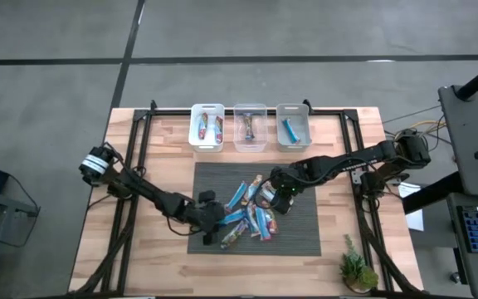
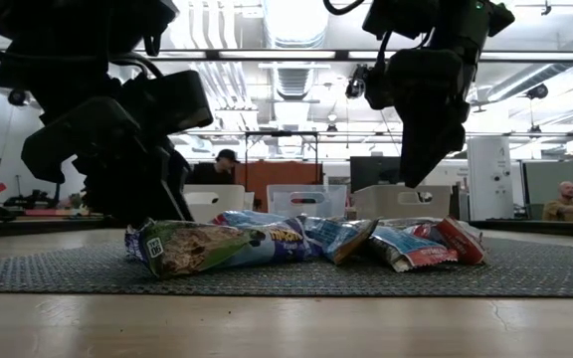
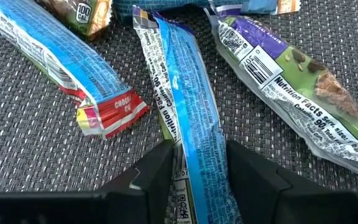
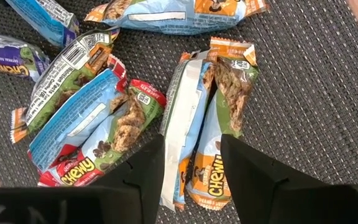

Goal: Pick and place Granola Bars by type
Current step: Put the blue granola bar into the transparent bin

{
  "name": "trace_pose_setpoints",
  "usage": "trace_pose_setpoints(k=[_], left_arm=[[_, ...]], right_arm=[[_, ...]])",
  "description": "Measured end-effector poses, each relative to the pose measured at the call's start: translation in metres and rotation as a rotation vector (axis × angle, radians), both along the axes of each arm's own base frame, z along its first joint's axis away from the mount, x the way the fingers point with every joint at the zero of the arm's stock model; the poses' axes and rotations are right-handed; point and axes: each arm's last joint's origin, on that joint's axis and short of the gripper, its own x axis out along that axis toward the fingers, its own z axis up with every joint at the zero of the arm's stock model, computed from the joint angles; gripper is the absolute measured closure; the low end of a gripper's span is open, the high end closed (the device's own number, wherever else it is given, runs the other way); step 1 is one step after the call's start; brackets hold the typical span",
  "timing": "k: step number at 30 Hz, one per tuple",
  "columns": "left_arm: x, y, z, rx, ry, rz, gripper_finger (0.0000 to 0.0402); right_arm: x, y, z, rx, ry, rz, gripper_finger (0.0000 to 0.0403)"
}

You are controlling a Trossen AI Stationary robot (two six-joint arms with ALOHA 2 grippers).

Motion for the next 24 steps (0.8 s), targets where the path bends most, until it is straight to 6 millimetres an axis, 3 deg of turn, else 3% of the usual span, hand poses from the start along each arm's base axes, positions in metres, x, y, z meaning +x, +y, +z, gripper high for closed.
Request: trace_pose_setpoints(k=[12, 24], left_arm=[[0.002, 0.001, 0.003, 0.009, 0.038, 0.002, 0.0291], [0.017, -0.005, 0.029, 0.078, 0.124, -0.056, 0.0298]], right_arm=[[0.000, 0.000, 0.000, 0.000, 0.000, 0.000, 0.0260], [0.000, 0.000, 0.000, 0.000, -0.001, 0.000, 0.0271]])
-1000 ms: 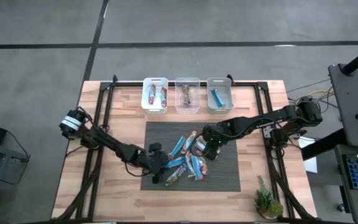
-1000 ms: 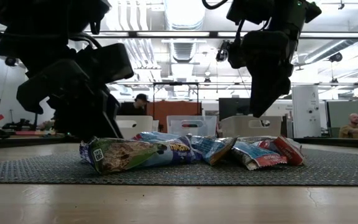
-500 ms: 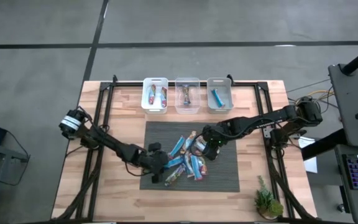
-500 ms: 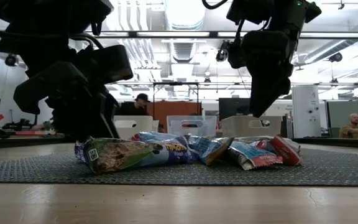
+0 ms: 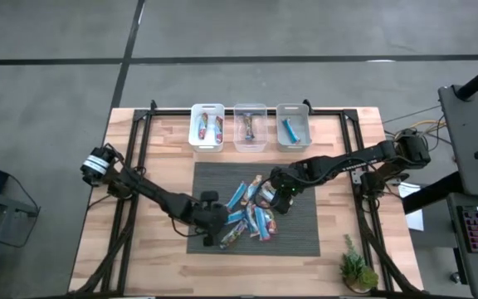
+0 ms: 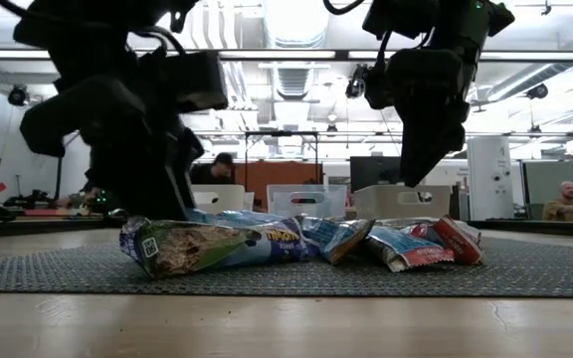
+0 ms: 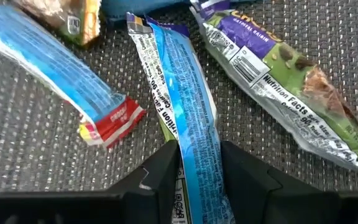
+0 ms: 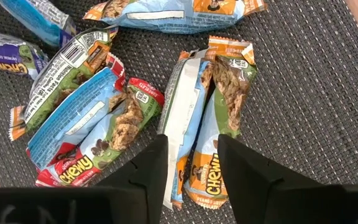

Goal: Pick and place Granola Bars by type
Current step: Put the blue granola bar into the transparent bin

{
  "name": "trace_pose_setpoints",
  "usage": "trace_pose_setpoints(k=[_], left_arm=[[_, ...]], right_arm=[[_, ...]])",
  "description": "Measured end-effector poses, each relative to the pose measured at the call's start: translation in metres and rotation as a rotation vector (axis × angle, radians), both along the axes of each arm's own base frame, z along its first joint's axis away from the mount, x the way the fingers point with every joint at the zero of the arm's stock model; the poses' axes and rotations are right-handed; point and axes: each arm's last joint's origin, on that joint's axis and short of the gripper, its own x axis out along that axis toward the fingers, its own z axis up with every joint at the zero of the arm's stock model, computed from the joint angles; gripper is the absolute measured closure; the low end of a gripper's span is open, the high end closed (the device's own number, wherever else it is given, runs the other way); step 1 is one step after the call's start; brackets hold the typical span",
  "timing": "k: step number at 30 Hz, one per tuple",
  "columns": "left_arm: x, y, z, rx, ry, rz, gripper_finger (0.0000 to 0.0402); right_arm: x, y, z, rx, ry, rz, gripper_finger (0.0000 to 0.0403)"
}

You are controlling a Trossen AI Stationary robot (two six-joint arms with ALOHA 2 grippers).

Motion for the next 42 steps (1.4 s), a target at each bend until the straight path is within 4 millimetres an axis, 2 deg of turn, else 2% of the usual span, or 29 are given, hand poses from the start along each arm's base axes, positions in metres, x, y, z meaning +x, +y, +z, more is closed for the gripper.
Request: trace_pose_setpoints(k=[8, 14, 23, 27, 31, 35, 42], left_arm=[[0.010, -0.002, 0.021, 0.033, 0.008, -0.013, 0.0298], [0.016, 0.003, 0.045, 0.099, -0.010, -0.002, 0.0298], [0.017, 0.020, 0.087, 0.107, -0.124, 0.069, 0.0298], [0.015, 0.025, 0.084, 0.103, -0.097, 0.053, 0.0298], [0.014, 0.022, 0.081, -0.004, -0.063, 0.015, 0.0298], [0.011, 0.024, 0.073, -0.027, -0.033, 0.041, 0.0295], [0.007, 0.027, 0.064, -0.056, 0.011, 0.068, 0.0242]], right_arm=[[0.000, 0.000, 0.000, -0.005, 0.004, 0.011, 0.0271], [-0.002, 0.000, 0.001, -0.008, 0.010, 0.017, 0.0278], [-0.012, -0.001, 0.021, -0.006, -0.042, 0.016, 0.0284], [-0.019, -0.003, 0.033, -0.038, -0.091, 0.002, 0.0290], [-0.024, -0.005, 0.043, -0.081, -0.132, -0.007, 0.0296], [-0.027, -0.006, 0.050, -0.100, -0.159, -0.012, 0.0301], [-0.027, -0.006, 0.049, -0.101, -0.159, -0.012, 0.0308]])
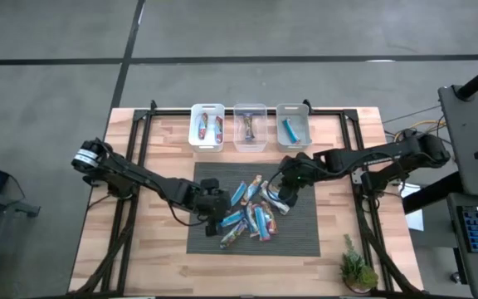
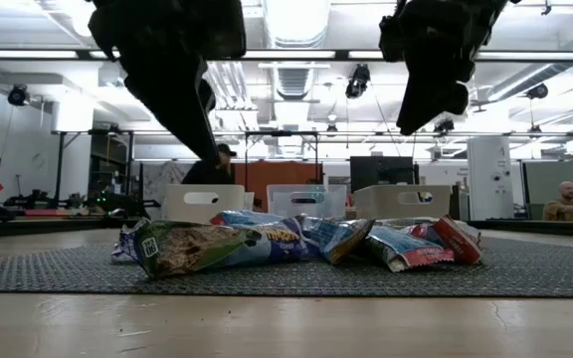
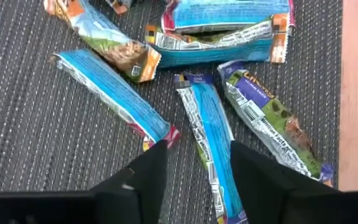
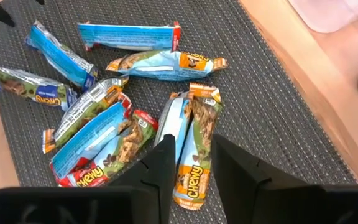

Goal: Pick and place Granola Bars by type
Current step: Put the blue granola bar into the transparent bin

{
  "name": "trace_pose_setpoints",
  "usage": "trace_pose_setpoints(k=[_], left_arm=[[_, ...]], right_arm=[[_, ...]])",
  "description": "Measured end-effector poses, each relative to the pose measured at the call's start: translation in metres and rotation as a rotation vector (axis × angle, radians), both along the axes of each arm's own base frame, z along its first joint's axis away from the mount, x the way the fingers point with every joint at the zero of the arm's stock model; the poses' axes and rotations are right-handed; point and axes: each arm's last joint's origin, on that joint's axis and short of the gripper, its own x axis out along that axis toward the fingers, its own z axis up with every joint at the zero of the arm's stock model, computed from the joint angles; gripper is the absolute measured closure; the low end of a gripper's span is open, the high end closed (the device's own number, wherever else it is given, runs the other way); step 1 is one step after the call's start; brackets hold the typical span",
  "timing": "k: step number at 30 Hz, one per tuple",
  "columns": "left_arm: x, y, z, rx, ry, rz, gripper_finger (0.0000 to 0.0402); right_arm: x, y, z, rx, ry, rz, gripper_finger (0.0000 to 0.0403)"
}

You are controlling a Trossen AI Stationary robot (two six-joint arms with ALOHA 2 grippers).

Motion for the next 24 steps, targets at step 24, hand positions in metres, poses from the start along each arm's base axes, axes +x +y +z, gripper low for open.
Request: trace_pose_setpoints(k=[24], left_arm=[[0.004, -0.004, -0.031, -0.108, 0.146, 0.026, 0.0207]], right_arm=[[0.005, 0.001, -0.009, -0.010, 0.037, 0.014, 0.0322]])
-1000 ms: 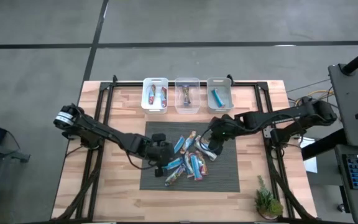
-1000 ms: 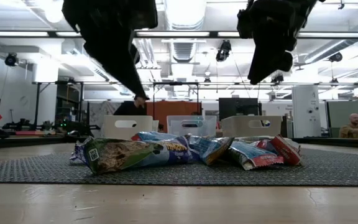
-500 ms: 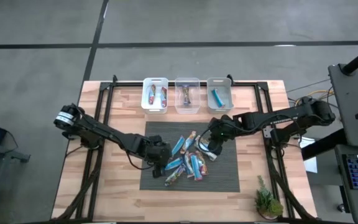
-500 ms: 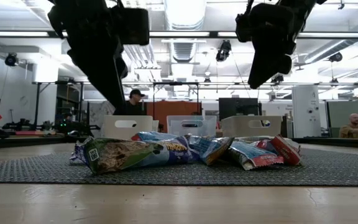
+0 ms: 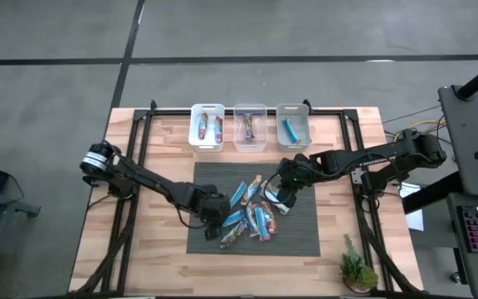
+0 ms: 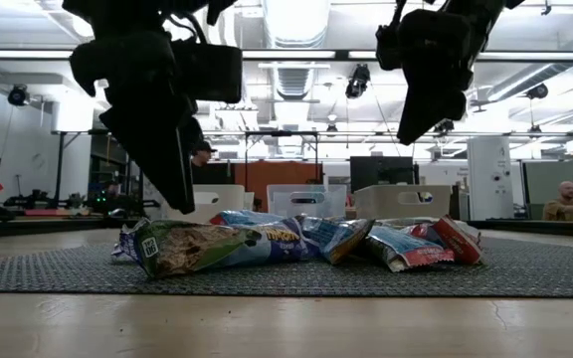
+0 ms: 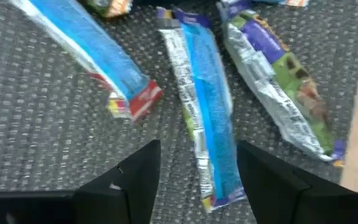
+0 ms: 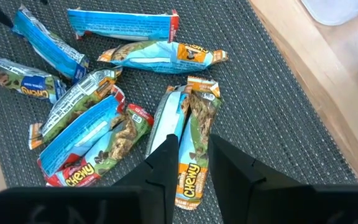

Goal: Pick and place Granola Bars by type
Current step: Put the blue granola bar into the transparent bin

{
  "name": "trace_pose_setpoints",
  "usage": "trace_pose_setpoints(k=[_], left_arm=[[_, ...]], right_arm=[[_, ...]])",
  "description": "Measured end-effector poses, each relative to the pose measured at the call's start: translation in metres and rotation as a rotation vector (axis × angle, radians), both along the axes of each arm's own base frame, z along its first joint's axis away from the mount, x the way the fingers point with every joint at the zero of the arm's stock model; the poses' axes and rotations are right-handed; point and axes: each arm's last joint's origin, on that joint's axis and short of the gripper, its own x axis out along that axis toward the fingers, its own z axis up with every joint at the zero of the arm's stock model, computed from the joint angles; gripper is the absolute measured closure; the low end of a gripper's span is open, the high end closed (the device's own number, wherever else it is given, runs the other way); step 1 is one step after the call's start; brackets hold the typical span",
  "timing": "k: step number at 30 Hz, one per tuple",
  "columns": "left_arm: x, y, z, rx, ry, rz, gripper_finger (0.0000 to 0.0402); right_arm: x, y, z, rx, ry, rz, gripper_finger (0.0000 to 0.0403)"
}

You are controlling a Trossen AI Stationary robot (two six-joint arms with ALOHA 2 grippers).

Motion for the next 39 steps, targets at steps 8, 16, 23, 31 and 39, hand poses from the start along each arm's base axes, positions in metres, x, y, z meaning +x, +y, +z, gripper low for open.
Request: trace_pose_setpoints(k=[8, 16, 23, 31, 39], left_arm=[[0.003, -0.002, -0.007, -0.028, 0.013, -0.015, 0.0207], [0.007, -0.003, -0.018, -0.026, 0.040, -0.023, 0.0207], [0.009, -0.004, -0.030, -0.019, 0.072, -0.026, 0.0208], [0.009, -0.004, -0.032, -0.012, 0.079, -0.021, 0.0257], [0.010, -0.004, -0.031, -0.031, 0.080, -0.027, 0.0334]], right_arm=[[0.000, 0.000, 0.000, -0.013, -0.001, -0.003, 0.0322], [0.000, -0.001, 0.000, -0.022, 0.000, -0.007, 0.0331], [0.000, -0.001, 0.000, -0.024, 0.000, -0.006, 0.0325], [0.000, -0.001, 0.000, -0.024, 0.000, -0.006, 0.0330], [0.000, -0.001, 0.000, -0.024, 0.000, -0.007, 0.0335]])
